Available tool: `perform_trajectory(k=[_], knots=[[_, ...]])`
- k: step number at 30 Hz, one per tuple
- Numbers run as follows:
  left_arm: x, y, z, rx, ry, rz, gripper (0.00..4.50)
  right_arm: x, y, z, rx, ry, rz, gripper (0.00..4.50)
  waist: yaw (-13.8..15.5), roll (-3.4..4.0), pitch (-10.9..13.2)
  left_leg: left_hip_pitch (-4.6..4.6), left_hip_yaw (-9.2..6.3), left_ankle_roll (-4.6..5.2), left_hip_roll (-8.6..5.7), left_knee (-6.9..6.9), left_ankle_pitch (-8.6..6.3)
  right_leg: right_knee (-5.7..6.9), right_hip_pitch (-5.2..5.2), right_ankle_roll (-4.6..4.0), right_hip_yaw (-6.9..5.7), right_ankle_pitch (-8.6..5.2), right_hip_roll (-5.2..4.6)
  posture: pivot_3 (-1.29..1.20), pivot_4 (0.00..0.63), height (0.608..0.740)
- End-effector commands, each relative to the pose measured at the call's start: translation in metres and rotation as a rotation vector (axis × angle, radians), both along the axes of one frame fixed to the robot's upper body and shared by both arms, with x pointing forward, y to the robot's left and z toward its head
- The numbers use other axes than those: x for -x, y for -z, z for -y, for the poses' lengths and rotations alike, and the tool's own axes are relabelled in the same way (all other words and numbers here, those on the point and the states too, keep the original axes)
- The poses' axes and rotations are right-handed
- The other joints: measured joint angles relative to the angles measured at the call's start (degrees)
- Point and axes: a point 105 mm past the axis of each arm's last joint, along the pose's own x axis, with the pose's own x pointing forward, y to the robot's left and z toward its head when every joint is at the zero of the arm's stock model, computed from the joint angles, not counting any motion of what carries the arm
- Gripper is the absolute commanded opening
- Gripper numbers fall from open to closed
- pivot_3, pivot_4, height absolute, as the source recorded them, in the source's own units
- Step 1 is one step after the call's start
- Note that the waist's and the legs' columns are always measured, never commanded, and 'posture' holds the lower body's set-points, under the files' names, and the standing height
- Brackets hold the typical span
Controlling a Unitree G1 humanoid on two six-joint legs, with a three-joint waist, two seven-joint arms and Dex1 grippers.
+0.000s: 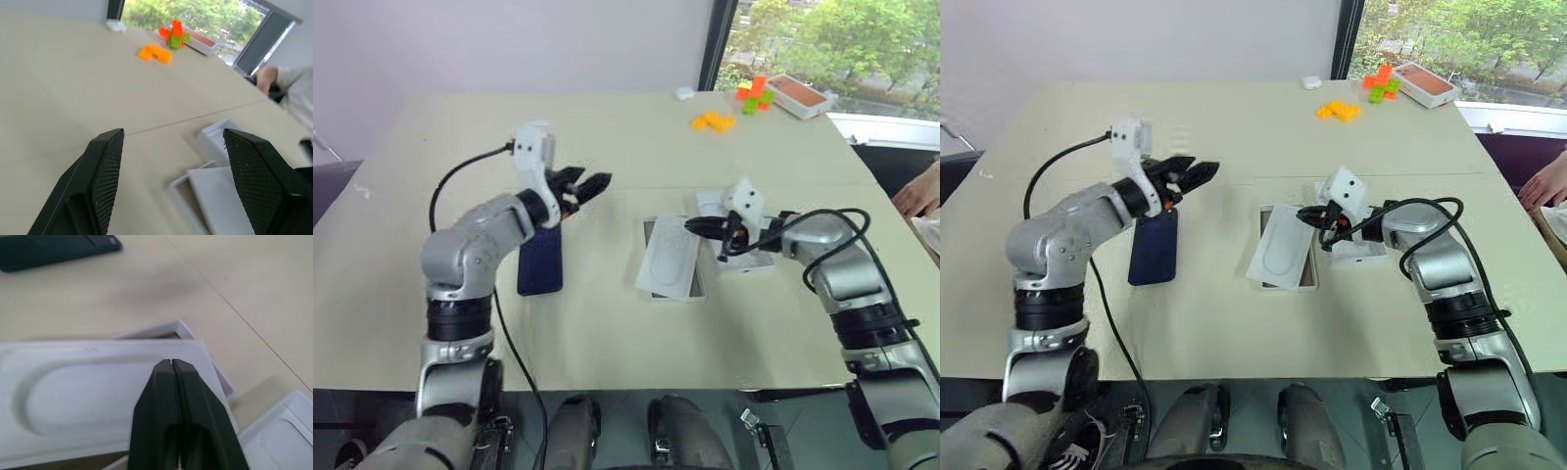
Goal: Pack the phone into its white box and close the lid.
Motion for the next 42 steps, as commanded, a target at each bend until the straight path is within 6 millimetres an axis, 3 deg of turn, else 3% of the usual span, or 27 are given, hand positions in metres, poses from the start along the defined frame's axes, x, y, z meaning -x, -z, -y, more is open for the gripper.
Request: perform_trajectory(k=[1,6,12,18,29,39,42], knots=[[0.02,-0.005,-0.004,-0.027,0.136,0.108,3.43,-0.002,-0.008,-0.011,0.034,-0.008,0.047,0.03,0.07,0.0,0.0,-0.01,0.0,0.01,0.0,-0.08,0.0,-0.04,-0.03,-0.02,0.0,0.0,-0.02,0.0,0.15,0.74],[0.046,0.012,-0.024,-0.118,0.239,0.117,3.43,-0.007,-0.002,-0.022,0.059,0.024,0.05,0.03,0.14,0.02,0.01,-0.07,0.0,0.04,0.03,-0.22,-0.01,-0.17,-0.1,-0.07,0.01,0.0,-0.04,0.0,0.15,0.74],[0.061,0.012,-0.039,-0.117,0.231,0.12,3.43,-0.016,0.01,-0.024,0.19,0.028,0.12,0.03,0.27,0.03,0.0,-0.09,0.0,0.07,0.05,-0.56,-0.01,-0.69,-0.07,-0.1,-0.01,0.05,-0.06,0.0,0.15,0.74],[0.058,0.006,-0.045,-0.112,0.176,0.143,3.43,-0.025,0.02,-0.025,0.302,-0.015,0.181,0.03,0.16,0.03,0.0,-0.12,0.04,0.14,0.05,-0.61,-0.05,-0.76,-0.06,-0.08,-0.02,0.06,-0.04,0.0,0.15,0.74],[0.052,0.001,-0.051,-0.129,0.116,0.165,3.43,-0.015,0.022,-0.053,0.219,-0.151,0.174,0.03,-0.9,0.03,0.0,-0.08,0.04,0.14,0.06,-0.6,-0.05,-0.7,-0.03,-0.06,-0.03,0.07,0.01,0.0,0.15,0.74],[0.046,-0.004,-0.052,-0.135,0.076,0.187,3.43,-0.026,0.023,-0.049,0.243,-0.125,0.211,0.03,-0.96,0.03,-0.01,-0.06,0.04,0.14,0.06,-0.57,-0.05,-0.67,-0.02,-0.06,-0.03,0.07,0.02,0.0,0.15,0.74],[0.043,-0.005,-0.054,-0.133,0.06,0.191,3.43,-0.03,0.026,-0.055,0.241,-0.122,0.219,0.03,-1.02,0.03,-0.01,-0.05,0.03,0.14,0.06,-0.58,-0.05,-0.67,-0.02,-0.06,-0.03,0.07,0.03,0.0,0.15,0.74]])
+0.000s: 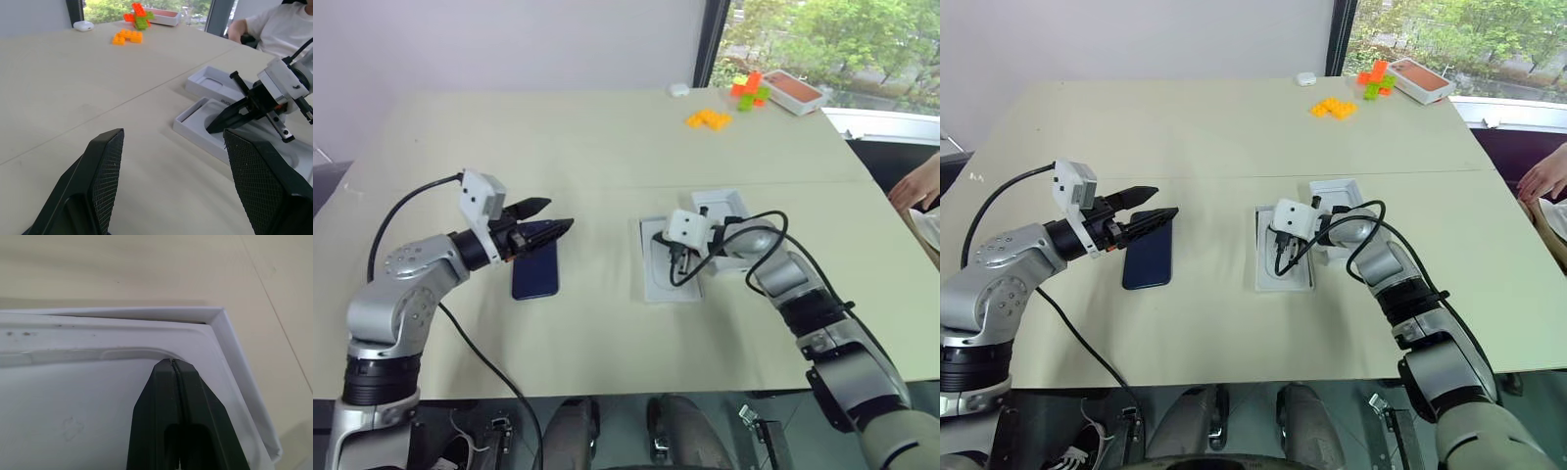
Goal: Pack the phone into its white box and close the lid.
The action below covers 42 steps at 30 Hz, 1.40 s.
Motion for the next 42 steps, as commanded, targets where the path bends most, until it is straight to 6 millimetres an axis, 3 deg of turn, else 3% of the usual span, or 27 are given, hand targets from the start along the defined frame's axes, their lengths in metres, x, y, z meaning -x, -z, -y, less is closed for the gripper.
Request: perform_trajectory(k=[1,6,15,18,23,32,37,42], knots=[[-0.004,-0.013,-0.005,-0.005,-0.028,0.066,3.43,-0.008,-0.013,-0.012,-0.024,-0.014,0.064,0.03,-0.09,0.0,0.0,0.01,0.0,0.0,0.0,0.0,0.0,0.01,0.0,0.0,0.0,0.0,0.0,0.0,0.15,0.74],[-0.005,-0.013,-0.004,-0.002,-0.029,0.066,3.43,-0.013,-0.017,-0.017,-0.052,-0.003,0.077,0.03,-0.06,0.0,0.0,0.04,0.0,-0.01,0.01,0.01,0.01,0.1,0.0,0.0,0.0,0.0,0.02,0.0,0.15,0.74],[-0.006,-0.012,-0.006,0.003,-0.044,0.067,3.43,-0.017,-0.025,-0.002,-0.053,0.029,0.093,0.03,0.0,0.0,0.0,0.03,0.01,-0.01,0.0,0.02,0.0,0.09,0.0,0.0,0.0,0.0,0.0,0.0,0.15,0.74],[-0.004,-0.011,-0.006,0.007,-0.036,0.061,3.43,-0.006,-0.033,0.002,-0.072,-0.035,0.048,0.03,0.01,0.0,0.0,0.03,0.01,-0.01,0.0,0.02,0.0,0.09,0.0,0.0,0.0,0.0,0.0,0.0,0.15,0.74],[-0.004,-0.01,-0.008,-0.001,-0.039,0.063,3.43,0.021,-0.018,0.012,0.055,-0.142,-0.056,0.03,0.1,-0.01,-0.01,0.03,0.0,0.0,0.01,0.01,0.0,0.08,0.01,0.0,0.0,0.0,0.01,0.0,0.15,0.74],[-0.006,-0.009,-0.007,-0.008,-0.04,0.069,3.43,0.013,-0.003,0.001,0.121,-0.1,0.02,0.03,0.01,-0.01,-0.01,0.11,0.02,-0.02,0.01,0.11,0.01,0.29,0.02,-0.01,0.01,0.01,0.01,0.0,0.15,0.74],[-0.004,-0.008,-0.008,-0.009,-0.047,0.067,3.43,0.015,-0.025,0.001,0.058,-0.116,0.017,0.03,0.11,-0.02,-0.01,0.09,0.02,-0.01,0.0,0.16,0.01,0.25,0.05,-0.01,0.01,0.01,0.0,0.0,0.15,0.74],[-0.003,-0.006,-0.009,-0.008,-0.053,0.066,3.43,0.036,-0.033,0.005,0.033,-0.185,-0.073,0.03,0.12,-0.01,-0.01,0.09,0.01,-0.01,0.01,0.12,0.01,0.25,0.03,0.0,0.01,0.01,0.0,0.0,0.15,0.74]])
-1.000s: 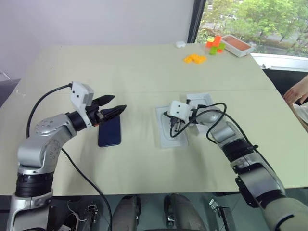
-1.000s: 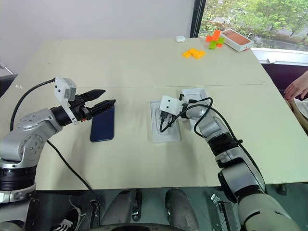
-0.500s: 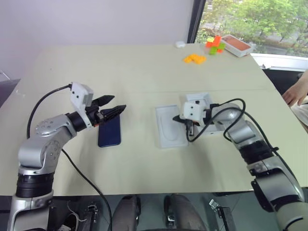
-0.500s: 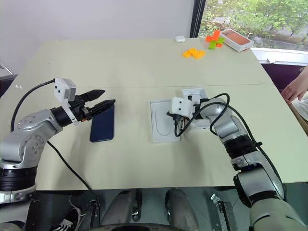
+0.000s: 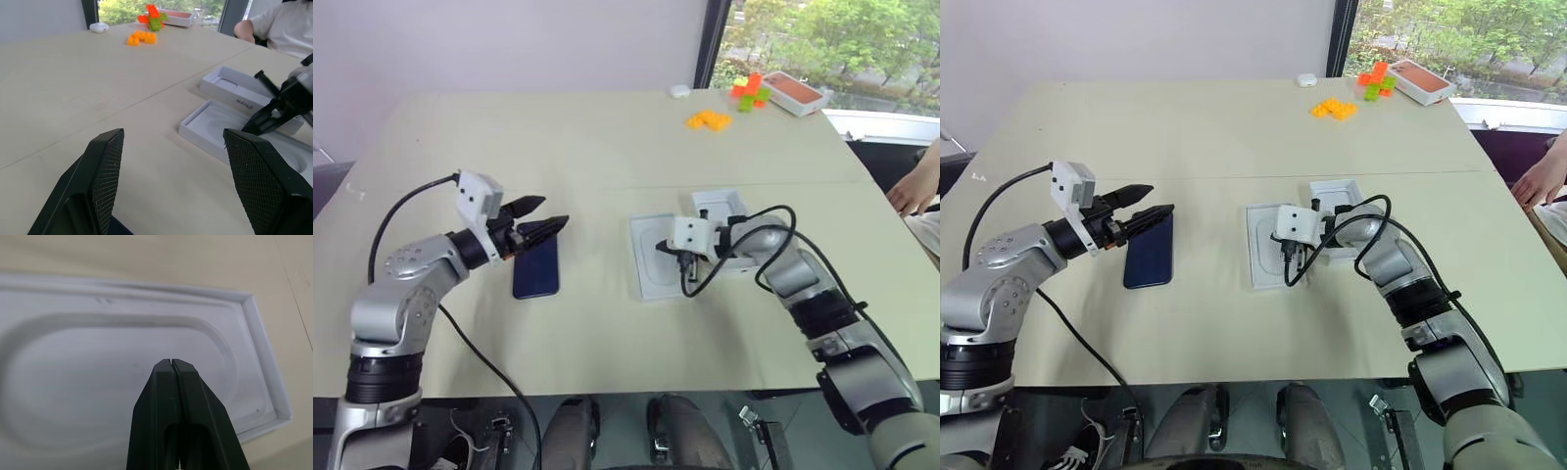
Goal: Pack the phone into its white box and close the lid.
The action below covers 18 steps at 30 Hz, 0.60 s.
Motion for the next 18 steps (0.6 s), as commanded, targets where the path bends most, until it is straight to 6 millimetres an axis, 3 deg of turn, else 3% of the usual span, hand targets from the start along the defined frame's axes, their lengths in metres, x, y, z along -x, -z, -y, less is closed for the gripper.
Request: perform_trajectory(k=[1,8,18], knots=[[0.002,-0.012,-0.002,-0.004,-0.008,0.062,3.43,0.015,-0.018,0.005,-0.014,-0.056,-0.012,0.03,0.01,0.0,0.0,0.0,-0.01,0.0,0.0,0.0,0.0,0.0,0.0,0.0,0.0,0.0,0.0,0.0,0.15,0.74],[0.002,-0.011,0.0,-0.002,-0.001,0.061,3.43,0.035,-0.01,0.008,0.011,-0.103,-0.11,0.03,-0.14,0.0,0.0,0.0,-0.01,0.0,0.0,0.03,0.0,-0.01,0.02,0.0,0.0,0.0,-0.01,0.0,0.15,0.74],[-0.001,-0.013,0.001,-0.009,-0.005,0.066,3.43,0.014,0.007,-0.007,0.043,-0.045,0.029,0.03,0.02,0.0,0.0,-0.01,0.01,0.0,0.0,0.07,0.0,0.02,0.01,0.0,0.0,0.0,-0.01,0.0,0.15,0.74]])
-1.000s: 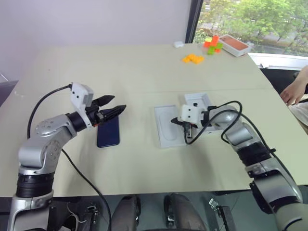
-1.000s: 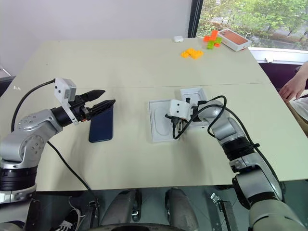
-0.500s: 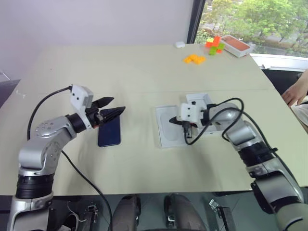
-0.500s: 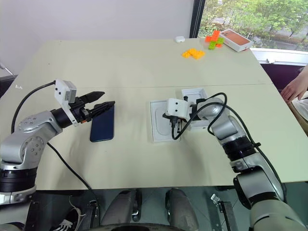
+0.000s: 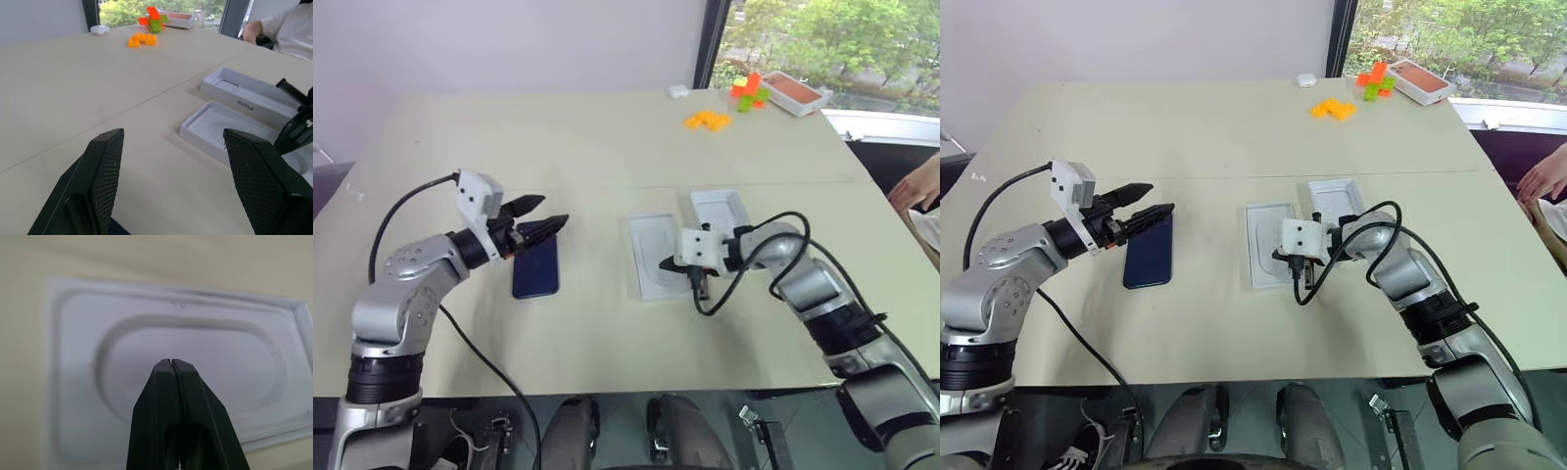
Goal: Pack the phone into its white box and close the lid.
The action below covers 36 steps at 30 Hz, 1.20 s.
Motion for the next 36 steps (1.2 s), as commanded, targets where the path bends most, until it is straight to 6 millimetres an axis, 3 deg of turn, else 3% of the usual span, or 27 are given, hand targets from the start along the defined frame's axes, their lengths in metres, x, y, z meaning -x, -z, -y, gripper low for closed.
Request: perform_trajectory(k=[1,8,15,20,27,33,36], knots=[[0.0,-0.01,0.0,-0.01,-0.005,0.048,3.43,-0.005,-0.01,-0.01,0.0,-0.02,0.091,0.03,-0.02,0.0,0.0,-0.01,0.0,0.0,0.0,0.01,0.0,0.0,0.0,0.0,0.0,0.0,0.0,0.0,0.15,0.74],[0.0,-0.01,-0.001,-0.002,-0.012,0.048,3.43,-0.018,-0.015,-0.026,-0.033,0.006,0.169,0.03,-0.16,0.0,0.0,0.01,-0.01,-0.01,0.01,0.0,0.0,0.05,-0.01,0.0,0.0,0.0,0.02,0.0,0.15,0.74],[0.0,-0.01,-0.002,-0.006,-0.019,0.05,3.43,-0.012,-0.006,-0.008,0.055,-0.041,0.134,0.03,0.02,0.0,0.0,-0.01,0.0,0.0,-0.01,0.01,0.0,0.01,0.0,0.0,0.0,0.0,0.0,0.0,0.15,0.74],[0.001,-0.009,-0.001,-0.004,-0.017,0.047,3.43,-0.017,-0.02,-0.014,-0.015,-0.012,0.143,0.03,-0.33,0.0,0.0,0.03,0.0,0.0,0.01,0.0,0.0,0.08,0.0,0.0,0.0,0.0,0.03,0.0,0.15,0.74],[0.001,-0.007,-0.001,-0.022,-0.01,0.048,3.43,-0.007,0.009,-0.004,0.104,-0.048,0.092,0.03,-0.03,-0.01,-0.01,0.04,0.0,0.0,0.0,0.05,0.0,0.12,0.02,0.0,0.0,0.0,0.02,0.0,0.15,0.74],[0.001,-0.006,-0.006,-0.04,-0.015,0.044,3.43,-0.017,-0.021,-0.016,-0.004,-0.021,0.15,0.03,-0.17,-0.02,-0.01,0.05,-0.01,0.0,0.01,0.07,0.0,0.14,0.02,0.0,0.0,0.0,0.02,0.0,0.15,0.74],[0.001,-0.006,-0.006,-0.044,-0.015,0.042,3.43,-0.019,-0.018,-0.016,-0.004,-0.011,0.139,0.03,-0.16,-0.02,-0.01,0.05,-0.01,0.0,0.01,0.06,0.0,0.16,0.01,0.0,0.0,0.0,0.03,0.0,0.15,0.74]])
